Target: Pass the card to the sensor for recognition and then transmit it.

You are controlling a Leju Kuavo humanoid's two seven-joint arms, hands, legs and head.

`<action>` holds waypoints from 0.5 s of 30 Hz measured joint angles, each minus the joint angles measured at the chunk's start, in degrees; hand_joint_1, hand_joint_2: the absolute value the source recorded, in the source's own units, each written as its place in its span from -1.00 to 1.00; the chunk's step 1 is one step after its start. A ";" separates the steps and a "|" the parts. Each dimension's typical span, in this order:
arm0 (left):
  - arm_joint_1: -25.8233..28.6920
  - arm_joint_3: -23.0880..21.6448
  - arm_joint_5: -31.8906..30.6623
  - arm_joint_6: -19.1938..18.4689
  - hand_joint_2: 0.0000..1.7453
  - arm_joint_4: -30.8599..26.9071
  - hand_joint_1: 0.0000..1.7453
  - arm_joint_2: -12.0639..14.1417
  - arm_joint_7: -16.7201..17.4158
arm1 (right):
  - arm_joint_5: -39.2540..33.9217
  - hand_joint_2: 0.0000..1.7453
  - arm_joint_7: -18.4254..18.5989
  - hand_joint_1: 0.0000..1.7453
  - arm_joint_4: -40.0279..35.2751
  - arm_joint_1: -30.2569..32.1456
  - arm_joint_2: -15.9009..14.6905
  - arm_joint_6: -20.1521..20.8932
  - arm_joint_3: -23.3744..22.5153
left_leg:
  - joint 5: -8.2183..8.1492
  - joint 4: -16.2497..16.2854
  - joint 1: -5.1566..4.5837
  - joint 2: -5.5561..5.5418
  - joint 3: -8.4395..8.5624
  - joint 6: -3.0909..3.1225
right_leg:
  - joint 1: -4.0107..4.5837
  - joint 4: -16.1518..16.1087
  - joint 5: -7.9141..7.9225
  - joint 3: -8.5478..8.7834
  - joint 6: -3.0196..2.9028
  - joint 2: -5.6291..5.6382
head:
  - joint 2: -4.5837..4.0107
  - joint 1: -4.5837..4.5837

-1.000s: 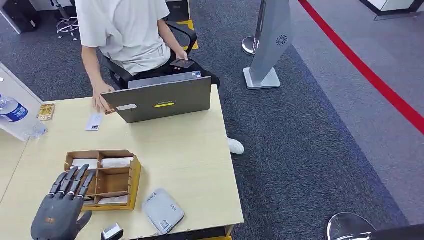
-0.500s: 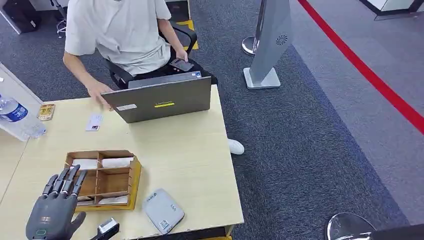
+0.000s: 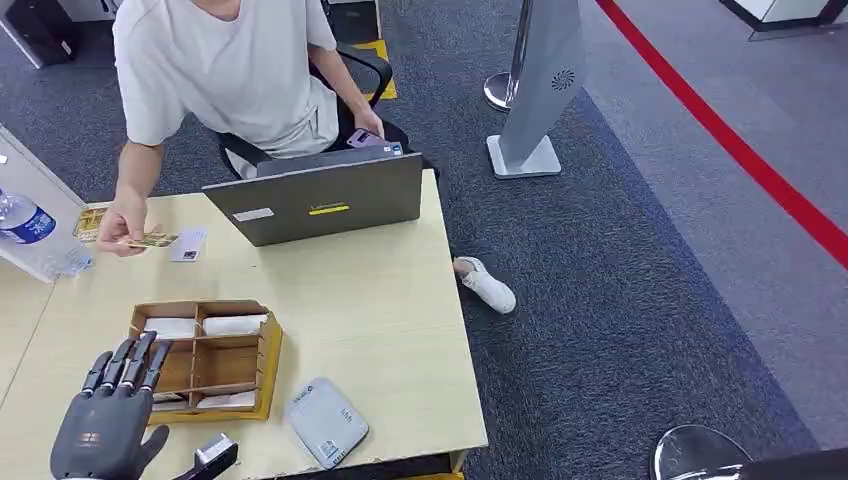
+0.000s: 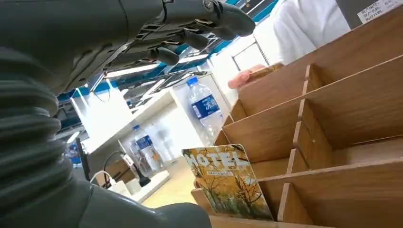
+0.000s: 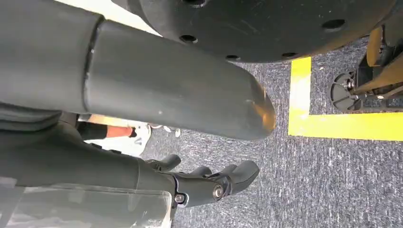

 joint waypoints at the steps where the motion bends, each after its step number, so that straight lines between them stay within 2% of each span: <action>1: -0.01 0.00 0.07 -0.22 1.00 0.00 -1.00 -0.02 0.04 | 0.00 -1.00 0.00 -1.00 0.00 0.00 0.00 0.00 0.00 | 0.00 0.00 0.00 0.00 0.00 0.00 | 0.00 0.00 0.00 0.00 0.00 0.00 | 0.00 0.02; 15: -0.01 0.02 0.74 -1.64 1.00 -0.07 -1.00 -0.02 0.85 | 0.17 -1.00 0.00 -1.00 0.00 0.00 0.00 0.02 0.00 | 0.00 0.00 0.00 0.00 0.00 0.00 | 0.00 0.00 0.00 0.00 0.00 0.00 | 0.00 0.00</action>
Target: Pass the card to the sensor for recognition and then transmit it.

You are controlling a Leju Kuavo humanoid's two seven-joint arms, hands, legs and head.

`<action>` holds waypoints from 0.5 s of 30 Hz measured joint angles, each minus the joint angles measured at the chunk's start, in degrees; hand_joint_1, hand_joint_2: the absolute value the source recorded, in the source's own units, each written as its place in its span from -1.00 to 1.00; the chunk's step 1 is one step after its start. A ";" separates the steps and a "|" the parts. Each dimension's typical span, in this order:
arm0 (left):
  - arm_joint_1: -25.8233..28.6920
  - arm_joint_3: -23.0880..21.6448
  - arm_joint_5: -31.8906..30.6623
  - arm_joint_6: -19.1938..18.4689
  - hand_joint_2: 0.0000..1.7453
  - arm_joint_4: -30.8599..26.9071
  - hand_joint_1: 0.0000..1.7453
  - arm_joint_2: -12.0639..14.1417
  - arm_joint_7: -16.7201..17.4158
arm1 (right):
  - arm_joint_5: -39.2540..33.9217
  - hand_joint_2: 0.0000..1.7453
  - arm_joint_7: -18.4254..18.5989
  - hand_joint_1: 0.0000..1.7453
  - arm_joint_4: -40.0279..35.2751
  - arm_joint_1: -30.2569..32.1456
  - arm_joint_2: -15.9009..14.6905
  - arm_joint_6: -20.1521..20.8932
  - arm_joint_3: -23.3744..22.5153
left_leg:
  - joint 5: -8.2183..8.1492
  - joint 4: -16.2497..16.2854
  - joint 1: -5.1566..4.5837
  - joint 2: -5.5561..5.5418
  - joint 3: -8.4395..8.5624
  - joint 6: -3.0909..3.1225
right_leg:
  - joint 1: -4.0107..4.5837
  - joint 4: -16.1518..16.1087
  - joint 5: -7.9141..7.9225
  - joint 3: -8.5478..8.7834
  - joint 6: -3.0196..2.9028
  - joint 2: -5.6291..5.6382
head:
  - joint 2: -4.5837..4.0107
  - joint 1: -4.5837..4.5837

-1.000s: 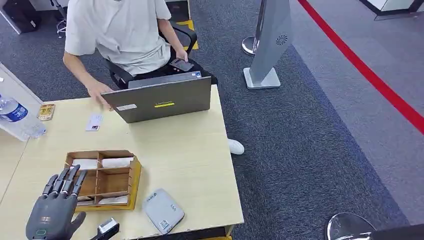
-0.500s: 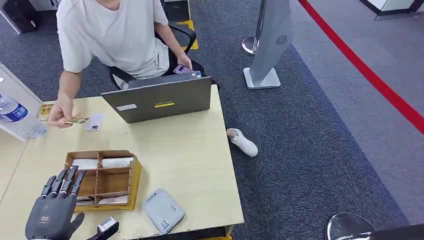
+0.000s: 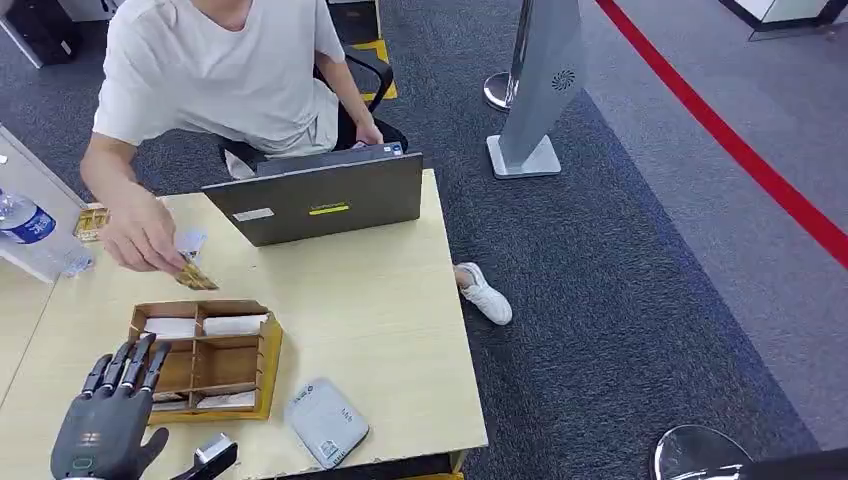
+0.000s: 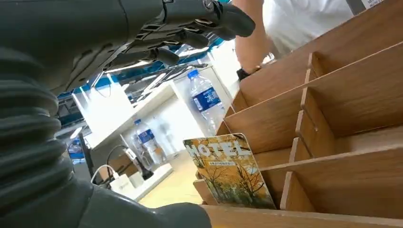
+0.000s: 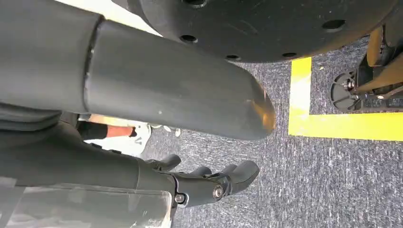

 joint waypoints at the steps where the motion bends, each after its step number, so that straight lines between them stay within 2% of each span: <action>1: 0.00 0.00 0.02 0.00 1.00 0.00 -1.00 0.00 0.00 | 0.00 -1.00 0.00 -1.00 0.00 0.00 0.00 0.00 0.00 | 0.00 0.00 0.00 0.00 0.00 0.00 | 0.00 0.00 0.00 0.00 0.00 0.00 | 0.00 0.02; 15: 0.00 0.02 0.18 -0.53 1.00 0.00 -1.00 0.00 0.24 | 0.13 -1.00 -0.15 -1.00 0.00 0.01 0.00 0.02 0.00 | 0.00 0.00 0.00 0.00 0.00 0.00 | 0.00 0.00 0.00 0.00 0.00 0.00 | 0.00 0.00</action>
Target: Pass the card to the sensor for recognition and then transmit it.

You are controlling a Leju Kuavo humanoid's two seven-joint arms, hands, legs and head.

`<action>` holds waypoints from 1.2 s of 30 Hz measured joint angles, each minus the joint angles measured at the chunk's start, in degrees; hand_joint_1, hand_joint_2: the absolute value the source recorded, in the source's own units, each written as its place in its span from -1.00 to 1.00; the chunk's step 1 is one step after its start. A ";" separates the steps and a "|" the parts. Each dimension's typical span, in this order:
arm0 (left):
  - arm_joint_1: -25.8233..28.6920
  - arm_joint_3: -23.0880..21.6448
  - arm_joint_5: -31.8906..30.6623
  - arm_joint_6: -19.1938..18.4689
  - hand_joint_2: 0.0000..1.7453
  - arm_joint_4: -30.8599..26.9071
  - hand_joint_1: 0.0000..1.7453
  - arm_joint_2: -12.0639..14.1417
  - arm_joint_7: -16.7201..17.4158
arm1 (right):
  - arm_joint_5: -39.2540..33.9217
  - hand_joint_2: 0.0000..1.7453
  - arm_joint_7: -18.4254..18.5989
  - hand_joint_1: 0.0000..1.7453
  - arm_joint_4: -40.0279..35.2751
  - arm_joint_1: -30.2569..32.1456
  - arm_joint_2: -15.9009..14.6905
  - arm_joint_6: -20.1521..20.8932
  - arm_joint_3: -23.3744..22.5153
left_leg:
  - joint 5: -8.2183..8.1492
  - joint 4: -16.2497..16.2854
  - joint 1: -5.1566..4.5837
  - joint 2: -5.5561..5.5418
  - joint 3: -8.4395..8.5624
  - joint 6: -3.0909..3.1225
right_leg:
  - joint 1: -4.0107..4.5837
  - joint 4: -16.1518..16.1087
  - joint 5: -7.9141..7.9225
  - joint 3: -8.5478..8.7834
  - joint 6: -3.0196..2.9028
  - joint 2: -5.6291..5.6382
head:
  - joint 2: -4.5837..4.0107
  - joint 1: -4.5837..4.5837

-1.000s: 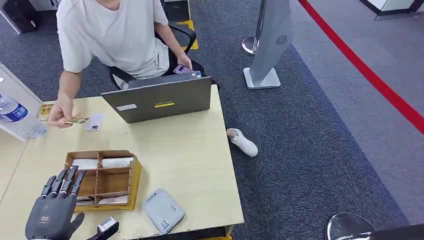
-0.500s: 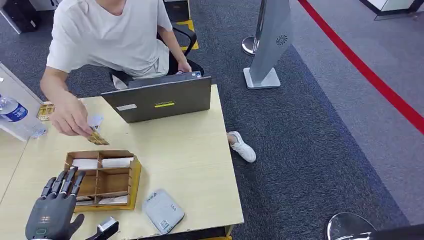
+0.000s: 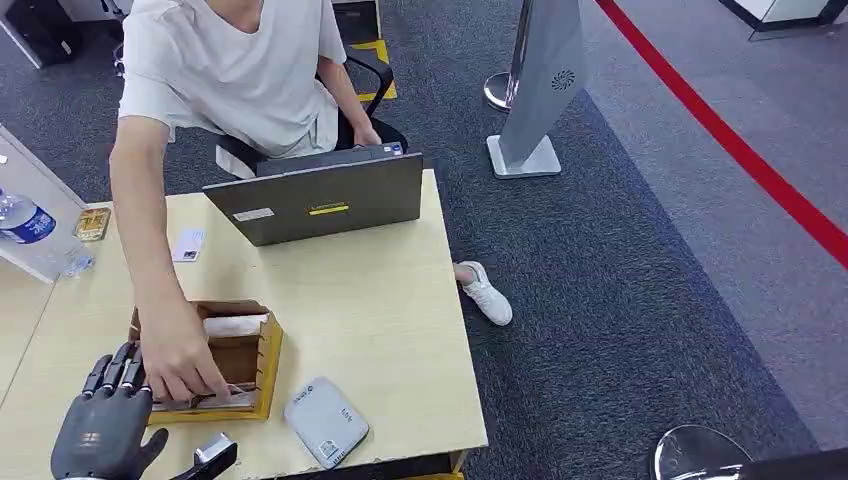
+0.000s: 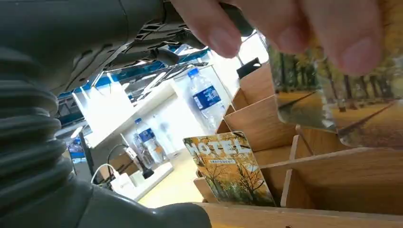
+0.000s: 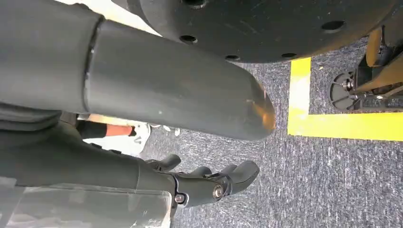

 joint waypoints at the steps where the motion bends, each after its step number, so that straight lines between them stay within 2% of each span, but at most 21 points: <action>1: 0.00 0.00 0.02 -0.13 1.00 0.00 -1.00 0.00 0.13 | 0.00 -1.00 0.00 -1.00 0.00 0.00 0.00 0.00 0.00 | 0.00 0.00 0.00 0.00 0.00 0.00 | 0.00 0.00 0.00 0.00 0.00 0.00 | 0.00 0.02; 36: 0.07 1.84 1.42 -1.92 1.00 2.84 -1.00 -0.68 0.70 | 0.57 -1.00 -0.07 -1.00 0.00 0.00 0.00 0.52 0.00 | 0.00 0.00 0.00 0.00 0.00 0.00 | 0.00 0.00 0.00 0.00 0.00 0.00 | 0.00 0.00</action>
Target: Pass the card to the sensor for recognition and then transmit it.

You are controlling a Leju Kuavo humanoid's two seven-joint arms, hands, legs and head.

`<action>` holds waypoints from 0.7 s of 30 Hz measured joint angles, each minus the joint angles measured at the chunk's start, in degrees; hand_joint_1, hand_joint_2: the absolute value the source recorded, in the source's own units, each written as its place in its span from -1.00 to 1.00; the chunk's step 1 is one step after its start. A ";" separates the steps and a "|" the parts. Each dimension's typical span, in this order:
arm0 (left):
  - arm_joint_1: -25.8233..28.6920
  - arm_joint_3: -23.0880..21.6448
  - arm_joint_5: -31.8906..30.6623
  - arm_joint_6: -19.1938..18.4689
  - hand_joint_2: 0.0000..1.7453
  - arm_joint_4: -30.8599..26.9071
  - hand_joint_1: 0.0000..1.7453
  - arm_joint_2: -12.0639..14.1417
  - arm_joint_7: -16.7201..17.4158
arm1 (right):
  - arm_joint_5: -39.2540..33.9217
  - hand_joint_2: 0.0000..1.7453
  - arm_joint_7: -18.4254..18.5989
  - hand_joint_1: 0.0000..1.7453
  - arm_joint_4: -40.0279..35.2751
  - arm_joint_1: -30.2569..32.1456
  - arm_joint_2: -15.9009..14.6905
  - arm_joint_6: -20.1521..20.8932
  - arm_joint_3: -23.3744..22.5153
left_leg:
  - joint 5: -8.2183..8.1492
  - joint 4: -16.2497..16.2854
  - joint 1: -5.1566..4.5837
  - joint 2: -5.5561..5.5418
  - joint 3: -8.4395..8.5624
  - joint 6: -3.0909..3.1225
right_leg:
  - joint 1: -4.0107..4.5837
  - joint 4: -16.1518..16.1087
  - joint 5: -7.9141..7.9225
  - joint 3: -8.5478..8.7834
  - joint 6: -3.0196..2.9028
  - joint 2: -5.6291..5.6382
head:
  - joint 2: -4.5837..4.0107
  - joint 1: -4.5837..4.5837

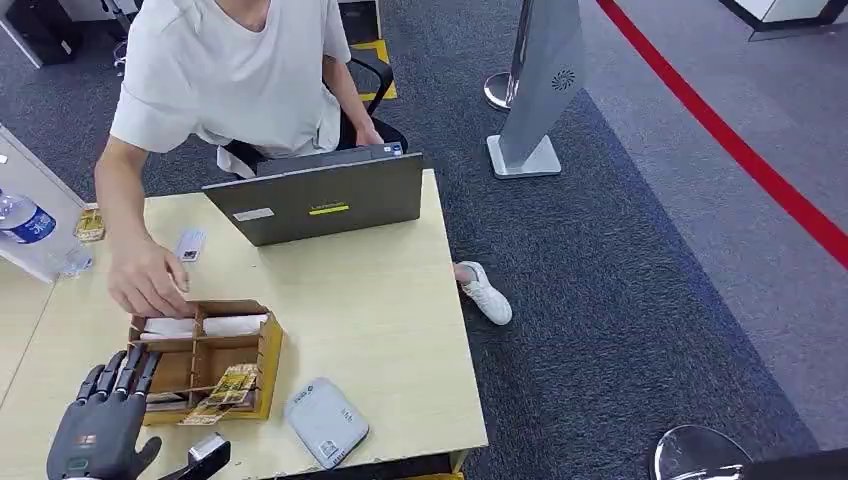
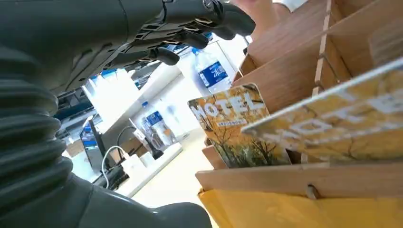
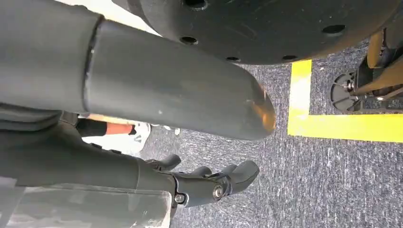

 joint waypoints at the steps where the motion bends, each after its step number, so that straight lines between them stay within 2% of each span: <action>1: 0.00 0.00 0.02 0.00 1.00 0.13 -1.00 -0.04 0.00 | 0.00 -1.00 0.00 -1.00 0.00 0.00 0.00 0.00 0.00 | 0.00 0.00 0.00 0.00 0.00 0.00 | 0.00 0.00 0.00 0.00 0.00 0.00 | 0.00 0.02; 21: 0.06 0.00 0.68 -0.55 1.00 0.57 -1.00 -0.24 -0.20 | -0.02 -1.00 -0.13 -1.00 -0.02 0.00 0.00 0.07 0.00 | 0.00 0.00 0.00 0.00 0.00 0.00 | 0.00 0.00 0.00 0.00 0.00 0.00 | 0.00 0.00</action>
